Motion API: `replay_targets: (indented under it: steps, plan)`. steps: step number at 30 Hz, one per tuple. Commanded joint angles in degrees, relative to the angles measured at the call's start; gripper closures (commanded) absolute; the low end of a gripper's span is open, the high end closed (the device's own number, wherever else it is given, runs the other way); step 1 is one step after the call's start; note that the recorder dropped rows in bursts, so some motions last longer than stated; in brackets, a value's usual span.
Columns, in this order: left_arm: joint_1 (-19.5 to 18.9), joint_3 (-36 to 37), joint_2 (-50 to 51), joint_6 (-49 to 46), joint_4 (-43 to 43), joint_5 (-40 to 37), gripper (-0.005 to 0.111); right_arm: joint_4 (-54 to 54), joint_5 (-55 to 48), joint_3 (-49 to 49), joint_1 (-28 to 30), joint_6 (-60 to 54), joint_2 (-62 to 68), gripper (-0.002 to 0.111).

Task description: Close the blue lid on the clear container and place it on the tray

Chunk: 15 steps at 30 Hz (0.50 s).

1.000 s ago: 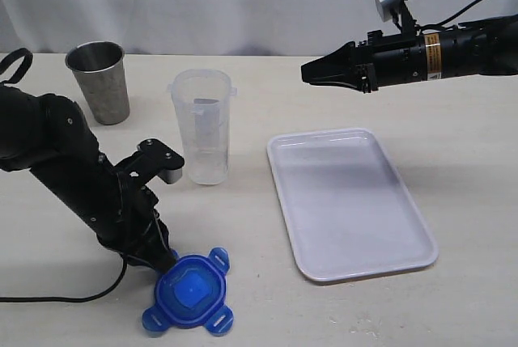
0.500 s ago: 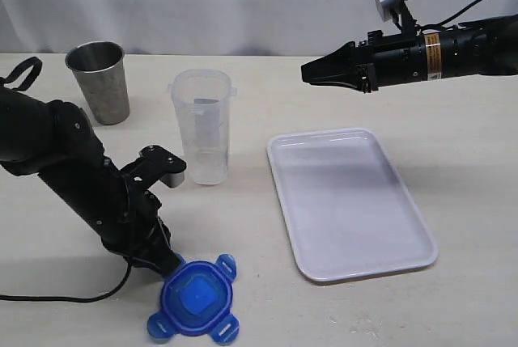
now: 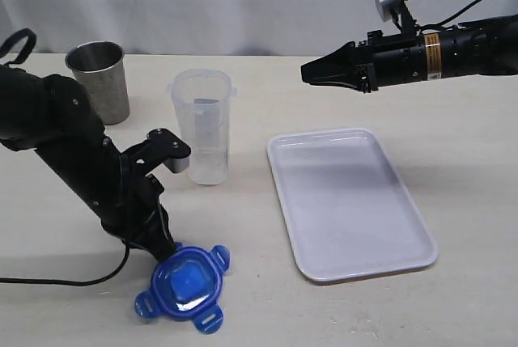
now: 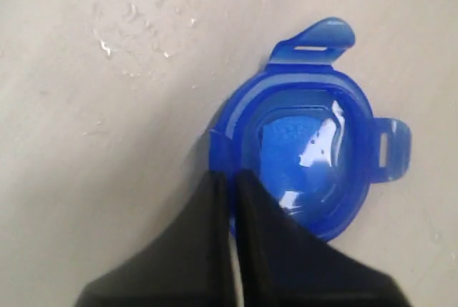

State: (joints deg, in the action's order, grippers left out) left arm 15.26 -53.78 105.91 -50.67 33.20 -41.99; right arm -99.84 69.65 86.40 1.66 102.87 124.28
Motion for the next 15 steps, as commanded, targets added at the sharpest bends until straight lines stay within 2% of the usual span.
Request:
replay_targets:
  steps: [1, 6, 8, 12, 15]
  plan:
    - [-0.06, -0.3, -4.6, 1.35, -4.19, -0.68, 0.107, -0.11, 0.31, -0.17, 0.18, -0.38, -0.19, 0.061]
    - [-0.06, 0.12, -5.25, 1.48, -5.54, 0.89, 0.107, -0.11, 0.31, -0.17, 0.18, -0.38, -0.19, 0.061]
    - [-0.06, 1.02, -4.36, 1.48, -5.66, 4.43, 0.105, -0.11, 0.31, -0.17, 0.18, -0.49, -0.19, 0.061]
    - [-0.06, 1.1, -4.07, 0.36, -7.23, 8.66, 0.075, -0.11, 0.31, -0.17, 0.18, -0.49, -0.19, 0.061]
    - [0.15, 1.1, -2.68, -2.07, -7.01, 8.42, 0.065, -0.11, 0.31, -0.17, 0.18, -0.49, -0.19, 0.061]
